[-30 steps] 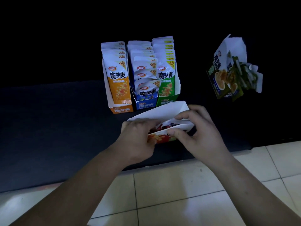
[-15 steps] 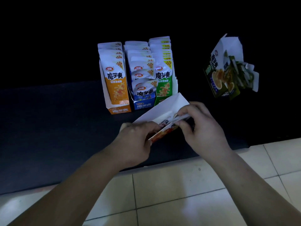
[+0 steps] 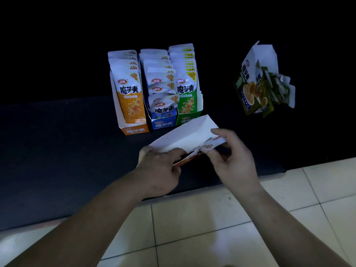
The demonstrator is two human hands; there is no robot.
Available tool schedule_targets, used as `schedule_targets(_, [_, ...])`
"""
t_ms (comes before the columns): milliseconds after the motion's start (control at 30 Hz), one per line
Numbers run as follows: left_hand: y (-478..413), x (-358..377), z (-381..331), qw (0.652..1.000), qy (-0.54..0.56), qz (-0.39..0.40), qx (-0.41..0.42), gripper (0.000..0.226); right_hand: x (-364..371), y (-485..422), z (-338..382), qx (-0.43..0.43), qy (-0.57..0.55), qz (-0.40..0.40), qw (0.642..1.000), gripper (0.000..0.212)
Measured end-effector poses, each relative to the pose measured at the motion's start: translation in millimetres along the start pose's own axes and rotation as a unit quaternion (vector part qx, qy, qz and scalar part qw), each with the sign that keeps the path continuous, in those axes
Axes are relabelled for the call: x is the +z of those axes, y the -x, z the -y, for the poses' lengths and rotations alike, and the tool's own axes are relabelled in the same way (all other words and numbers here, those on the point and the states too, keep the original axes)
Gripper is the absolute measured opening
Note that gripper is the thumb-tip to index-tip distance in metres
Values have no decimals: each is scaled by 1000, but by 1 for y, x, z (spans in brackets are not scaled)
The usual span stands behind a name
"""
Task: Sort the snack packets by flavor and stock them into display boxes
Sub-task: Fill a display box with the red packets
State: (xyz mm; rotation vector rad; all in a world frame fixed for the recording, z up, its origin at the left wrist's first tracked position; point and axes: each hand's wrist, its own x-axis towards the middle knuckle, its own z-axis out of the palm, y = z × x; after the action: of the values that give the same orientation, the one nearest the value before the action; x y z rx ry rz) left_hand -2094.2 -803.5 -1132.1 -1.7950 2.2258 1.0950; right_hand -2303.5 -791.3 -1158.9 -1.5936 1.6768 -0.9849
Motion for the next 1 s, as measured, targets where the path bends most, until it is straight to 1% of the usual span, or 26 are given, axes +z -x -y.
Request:
schedule_targets(67, [3, -1, -1, 999, 30, 42, -12, 46, 0, 0, -2, 0, -3, 6, 1000, 51])
schedule_targets(133, [4, -3, -1, 997, 57, 52, -12, 52, 0, -1, -1, -3, -2, 9, 1000, 51])
schedule_targets(200, [5, -8, 1, 995, 94, 31, -13, 55, -1, -3, 1, -5, 1, 8, 1000, 50])
schedule_targets(267, [3, -13, 7, 990, 138, 21, -5, 53, -2, -2, 4, -6, -4, 7, 1000, 48])
schedule_targets(367, [3, -18, 17, 971, 238, 0, 6, 51, -3, -1, 5, -13, -21, 16, 1000, 45])
schedule_targets(400, [4, -19, 19, 966, 257, 0, 7, 49, -3, 0, 4, -10, -24, 24, 999, 46])
schedule_targets(433, [5, -18, 19, 967, 255, 3, 11, 46, -4, 0, 4, -8, -25, 29, 999, 46])
schedule_targets(500, [4, -12, 20, 978, 209, -1, 23, 38, -4, 0, 4, -3, -30, 37, 999, 44])
schedule_targets(600, [5, 0, 20, 987, 158, -8, 43, 40, -8, -4, 13, 33, -71, 41, 996, 38])
schedule_targets(667, [5, 4, 23, 991, 117, -23, 62, 40, -13, -7, 19, 59, -95, 57, 992, 34])
schedule_targets(700, [7, 3, 23, 990, 115, -38, 77, 39, -16, -7, 21, 65, -104, 63, 990, 31])
schedule_targets(767, [9, 1, 26, 980, 158, -71, 101, 37, -19, -8, 23, 68, -115, 73, 988, 21])
schedule_targets(833, [11, -6, 28, 967, 229, -67, 88, 36, -20, -9, 23, 70, -114, 68, 989, 15])
schedule_targets(900, [15, -12, 27, 950, 294, -66, 78, 35, -18, -11, 24, 67, -112, 53, 990, 13])
schedule_targets(1000, [19, -19, 24, 927, 347, -114, 87, 29, -16, -16, 26, 37, -90, 30, 995, 14])
